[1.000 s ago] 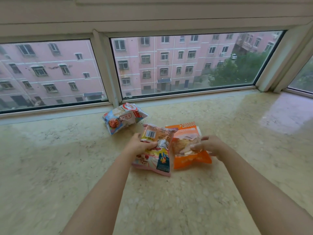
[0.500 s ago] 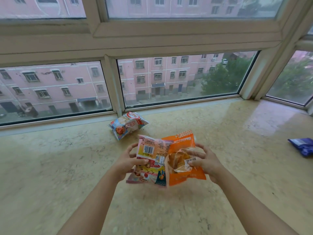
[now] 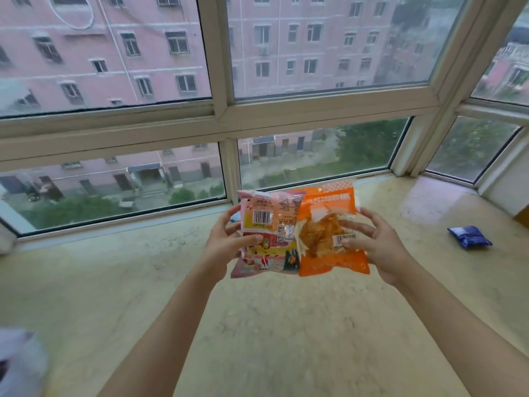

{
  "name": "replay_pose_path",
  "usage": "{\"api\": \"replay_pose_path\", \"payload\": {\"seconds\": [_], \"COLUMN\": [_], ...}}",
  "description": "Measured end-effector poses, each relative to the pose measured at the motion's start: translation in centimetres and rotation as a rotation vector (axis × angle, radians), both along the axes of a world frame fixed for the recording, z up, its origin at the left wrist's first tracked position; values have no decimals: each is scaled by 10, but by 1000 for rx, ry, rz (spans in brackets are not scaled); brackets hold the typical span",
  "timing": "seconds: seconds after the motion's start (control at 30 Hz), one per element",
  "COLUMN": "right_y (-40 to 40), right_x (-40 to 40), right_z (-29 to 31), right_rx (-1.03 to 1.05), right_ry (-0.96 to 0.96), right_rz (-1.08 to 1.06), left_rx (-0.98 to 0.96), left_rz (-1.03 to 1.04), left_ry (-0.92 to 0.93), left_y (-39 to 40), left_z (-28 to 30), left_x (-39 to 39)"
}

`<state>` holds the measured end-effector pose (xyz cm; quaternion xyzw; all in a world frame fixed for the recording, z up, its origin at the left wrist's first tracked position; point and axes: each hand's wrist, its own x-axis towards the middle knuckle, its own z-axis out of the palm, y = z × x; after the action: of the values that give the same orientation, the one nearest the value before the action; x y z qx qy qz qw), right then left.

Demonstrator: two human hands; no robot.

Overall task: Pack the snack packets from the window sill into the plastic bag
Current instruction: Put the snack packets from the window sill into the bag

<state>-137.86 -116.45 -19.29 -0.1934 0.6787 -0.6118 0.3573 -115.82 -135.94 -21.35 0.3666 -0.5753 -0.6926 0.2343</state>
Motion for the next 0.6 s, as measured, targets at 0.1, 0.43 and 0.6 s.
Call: {"api": "replay_pose_path", "payload": {"seconds": [0.1, 0.43, 0.6], "right_y": [18, 98, 143], "right_x": [27, 110, 148], "right_z": [32, 95, 100], "right_rx": [-15, -82, -99], "right_ry": [9, 23, 53], "right_rz": [-1, 24, 45], "left_rx": [14, 41, -12], "left_rz": [21, 62, 96], "left_ry": [39, 83, 65], "left_y": [19, 103, 155], "left_z": [31, 89, 103], "left_x": [29, 113, 158]}}
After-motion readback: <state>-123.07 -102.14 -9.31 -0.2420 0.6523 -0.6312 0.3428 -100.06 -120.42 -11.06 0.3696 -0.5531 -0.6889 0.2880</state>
